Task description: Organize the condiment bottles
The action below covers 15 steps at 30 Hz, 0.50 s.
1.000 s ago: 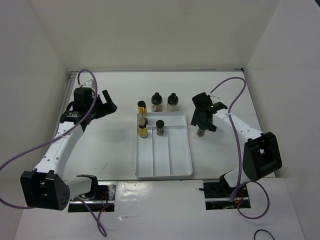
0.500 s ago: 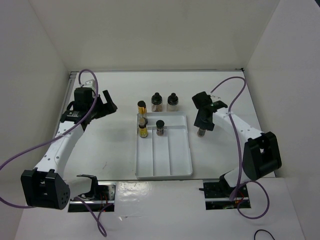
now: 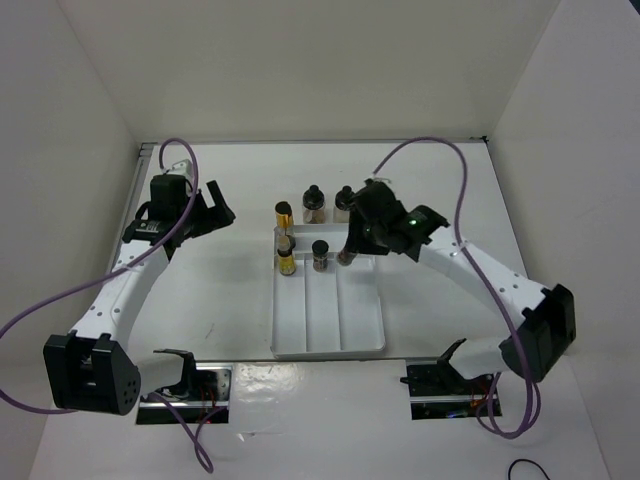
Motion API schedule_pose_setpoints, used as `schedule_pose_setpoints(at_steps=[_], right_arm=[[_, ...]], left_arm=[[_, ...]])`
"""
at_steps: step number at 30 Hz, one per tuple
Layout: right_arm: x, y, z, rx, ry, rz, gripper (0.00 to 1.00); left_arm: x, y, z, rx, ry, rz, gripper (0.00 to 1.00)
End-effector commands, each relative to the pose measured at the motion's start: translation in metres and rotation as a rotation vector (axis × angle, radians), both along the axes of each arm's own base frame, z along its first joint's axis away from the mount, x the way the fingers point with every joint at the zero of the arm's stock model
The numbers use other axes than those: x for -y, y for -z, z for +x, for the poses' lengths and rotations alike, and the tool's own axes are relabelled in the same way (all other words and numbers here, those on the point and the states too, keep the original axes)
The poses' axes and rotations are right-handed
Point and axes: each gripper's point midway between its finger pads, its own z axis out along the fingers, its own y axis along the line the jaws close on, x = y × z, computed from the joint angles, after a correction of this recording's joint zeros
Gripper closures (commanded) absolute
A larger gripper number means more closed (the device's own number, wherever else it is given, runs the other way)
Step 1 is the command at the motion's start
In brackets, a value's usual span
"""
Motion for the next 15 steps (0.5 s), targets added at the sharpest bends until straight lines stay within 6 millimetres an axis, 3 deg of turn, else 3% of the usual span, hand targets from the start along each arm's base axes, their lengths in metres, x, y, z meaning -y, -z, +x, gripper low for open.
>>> schedule_pose_setpoints(at_steps=[1, 7, 15], right_arm=[[-0.037, 0.002, -0.001, 0.01, -0.038, 0.01, 1.0], [-0.061, 0.008, 0.002, 0.022, -0.09, 0.035, 1.0], [-0.088, 0.052, -0.001, -0.037, -0.153, -0.002, 1.0]], left_arm=[[-0.004, -0.002, 0.006, 0.028, 0.0, 0.005, 0.0], [-0.004, -0.005, 0.005, 0.037, 0.0, 0.005, 0.0], [-0.006, -0.004, 0.003, 0.037, -0.007, 0.01, 0.0]])
